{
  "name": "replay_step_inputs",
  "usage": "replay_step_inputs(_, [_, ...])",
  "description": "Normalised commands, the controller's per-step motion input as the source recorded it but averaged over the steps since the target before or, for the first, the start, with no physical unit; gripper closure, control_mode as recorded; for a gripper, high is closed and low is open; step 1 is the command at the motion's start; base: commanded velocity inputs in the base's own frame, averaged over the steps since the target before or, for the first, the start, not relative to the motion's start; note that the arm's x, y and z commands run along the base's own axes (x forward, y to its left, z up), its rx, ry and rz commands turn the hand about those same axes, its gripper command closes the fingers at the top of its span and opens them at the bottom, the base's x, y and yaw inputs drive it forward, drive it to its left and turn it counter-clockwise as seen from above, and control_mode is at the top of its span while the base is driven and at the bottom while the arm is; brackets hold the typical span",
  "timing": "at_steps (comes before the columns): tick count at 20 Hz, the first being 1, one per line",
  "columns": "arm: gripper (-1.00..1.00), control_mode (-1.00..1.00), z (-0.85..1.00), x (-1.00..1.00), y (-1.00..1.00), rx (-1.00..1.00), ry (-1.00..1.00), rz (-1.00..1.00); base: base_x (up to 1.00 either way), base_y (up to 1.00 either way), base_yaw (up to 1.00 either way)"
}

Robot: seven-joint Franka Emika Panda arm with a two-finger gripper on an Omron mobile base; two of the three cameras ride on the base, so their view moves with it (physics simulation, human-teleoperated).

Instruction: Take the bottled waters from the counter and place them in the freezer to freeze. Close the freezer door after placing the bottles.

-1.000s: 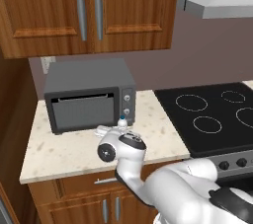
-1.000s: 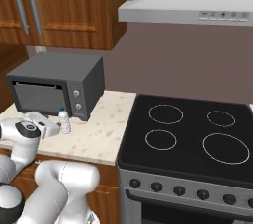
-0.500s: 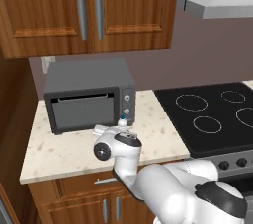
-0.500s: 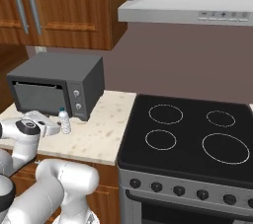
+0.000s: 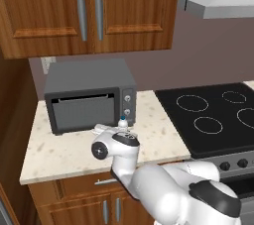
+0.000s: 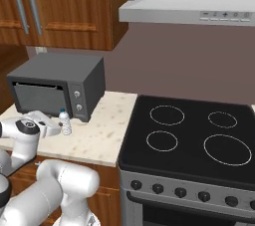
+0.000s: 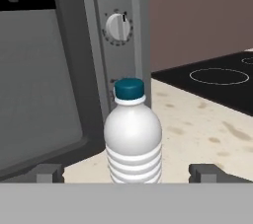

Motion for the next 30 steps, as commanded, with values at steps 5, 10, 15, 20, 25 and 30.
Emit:
replay_step_inputs(5, [-1.00, -1.00, -0.02, 0.05, 0.00, 0.00, 0.00, -0.04, 0.00, 0.00, 0.00])
replay_step_inputs(10, [-1.00, -1.00, -0.04, 0.09, -0.03, 0.00, 0.00, -0.06, 0.00, 0.00, 0.00])
replay_step_inputs(15, [-1.00, -1.00, -0.05, 0.11, -0.02, 0.00, 0.00, -0.06, 0.00, 0.00, 0.00])
replay_step_inputs(20, [-1.00, -1.00, -0.07, 0.12, -0.01, -0.01, 0.00, -0.06, 0.00, 0.00, 0.00])
replay_step_inputs(25, [-1.00, -1.00, -0.08, 0.13, -0.02, -0.02, 0.00, -0.07, 0.00, 0.00, 0.00])
replay_step_inputs(30, [-1.00, -1.00, -0.07, 0.13, -0.01, -0.02, 0.00, -0.07, 0.00, 0.00, 0.00])
